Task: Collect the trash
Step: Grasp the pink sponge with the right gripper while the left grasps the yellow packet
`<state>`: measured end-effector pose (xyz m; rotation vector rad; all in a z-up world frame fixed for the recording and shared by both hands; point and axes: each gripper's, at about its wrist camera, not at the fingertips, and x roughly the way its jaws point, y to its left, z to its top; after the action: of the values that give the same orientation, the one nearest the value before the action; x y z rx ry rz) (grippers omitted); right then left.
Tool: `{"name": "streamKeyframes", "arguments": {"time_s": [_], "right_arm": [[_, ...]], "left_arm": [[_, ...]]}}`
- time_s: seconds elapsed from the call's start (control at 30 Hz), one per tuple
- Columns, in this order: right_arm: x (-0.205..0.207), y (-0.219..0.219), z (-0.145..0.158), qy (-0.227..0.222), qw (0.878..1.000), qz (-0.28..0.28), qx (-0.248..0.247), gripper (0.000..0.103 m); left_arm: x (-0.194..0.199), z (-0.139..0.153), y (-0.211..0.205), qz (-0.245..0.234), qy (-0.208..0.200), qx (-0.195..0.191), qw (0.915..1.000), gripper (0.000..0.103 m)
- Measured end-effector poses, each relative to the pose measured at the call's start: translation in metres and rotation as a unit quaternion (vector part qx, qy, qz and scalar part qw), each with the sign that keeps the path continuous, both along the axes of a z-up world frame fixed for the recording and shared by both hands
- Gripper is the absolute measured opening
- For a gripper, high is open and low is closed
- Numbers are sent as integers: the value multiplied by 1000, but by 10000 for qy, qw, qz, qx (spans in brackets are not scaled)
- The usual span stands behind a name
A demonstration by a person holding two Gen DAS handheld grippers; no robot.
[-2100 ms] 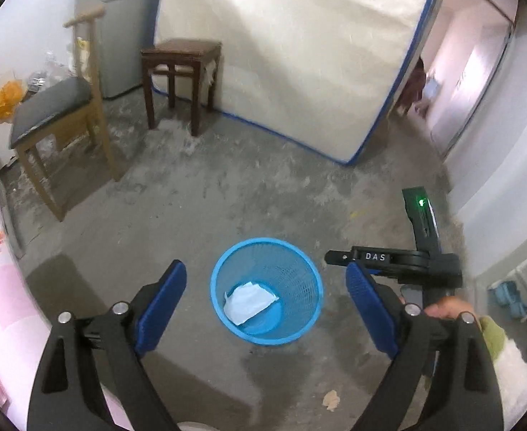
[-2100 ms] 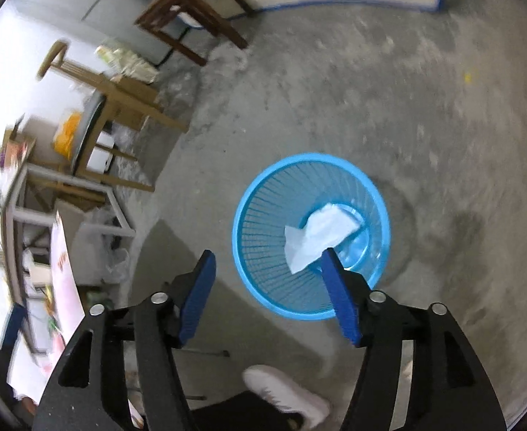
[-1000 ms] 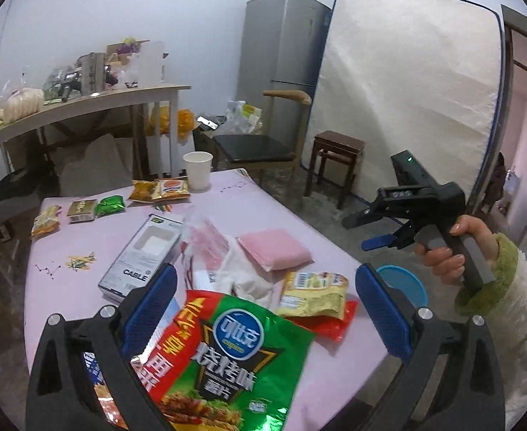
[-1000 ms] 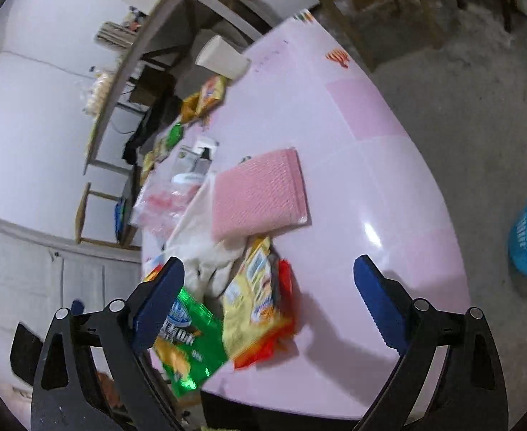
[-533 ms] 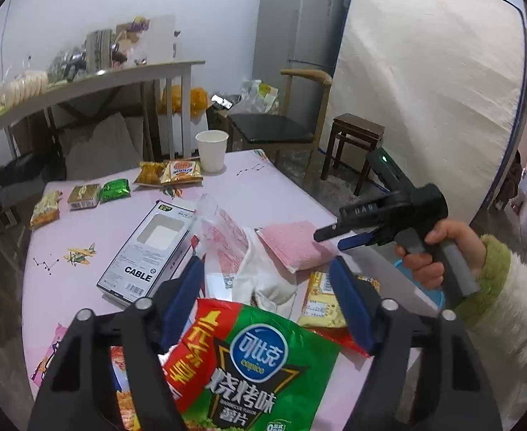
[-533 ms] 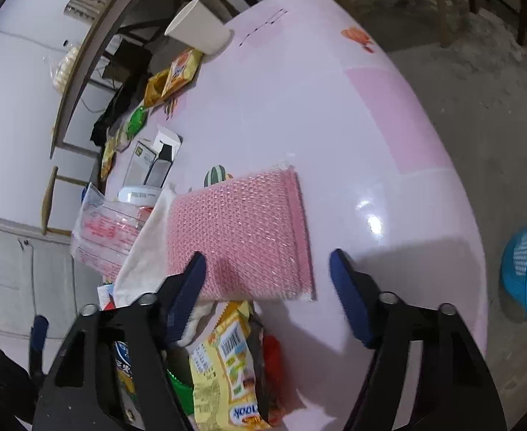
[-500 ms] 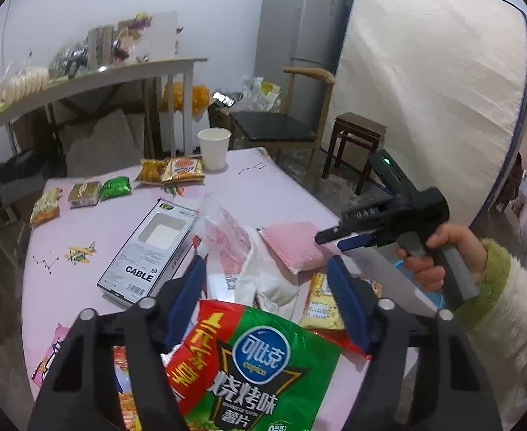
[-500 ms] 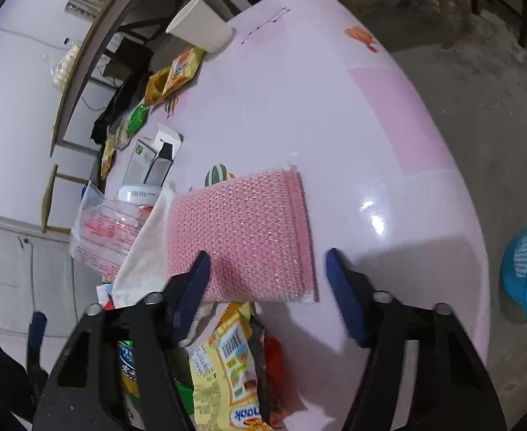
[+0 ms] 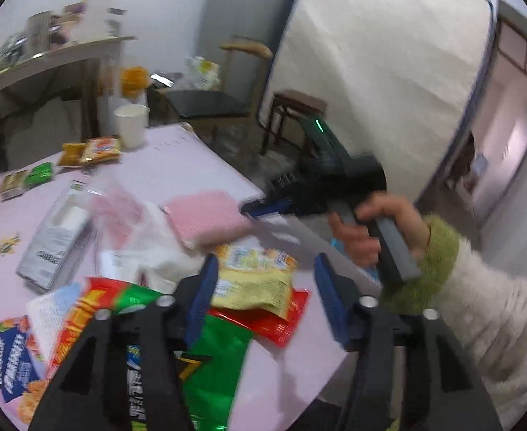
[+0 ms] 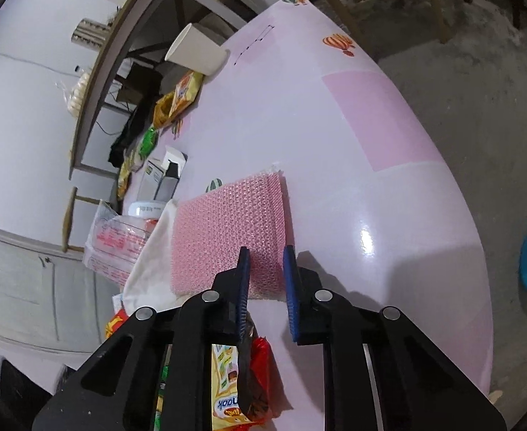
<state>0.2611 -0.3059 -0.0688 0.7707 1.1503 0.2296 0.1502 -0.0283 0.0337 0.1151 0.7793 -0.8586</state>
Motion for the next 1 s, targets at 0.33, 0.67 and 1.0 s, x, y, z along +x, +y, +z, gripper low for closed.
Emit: {"name": "streamKeyframes", "arguments": {"time_s": [0.33, 0.67, 1.0], "right_arm": [[-2, -6, 5, -64, 9997, 147, 201, 28], [8, 0, -1, 64, 9994, 302, 128, 51], [10, 1, 2, 73, 9996, 247, 102, 59]], "left_arm": [[-28, -54, -65, -138, -957, 1452, 9847, 64], [9, -67, -55, 192, -61, 1042, 9943, 20], [12, -58, -46, 122, 176, 617, 9979, 1]]}}
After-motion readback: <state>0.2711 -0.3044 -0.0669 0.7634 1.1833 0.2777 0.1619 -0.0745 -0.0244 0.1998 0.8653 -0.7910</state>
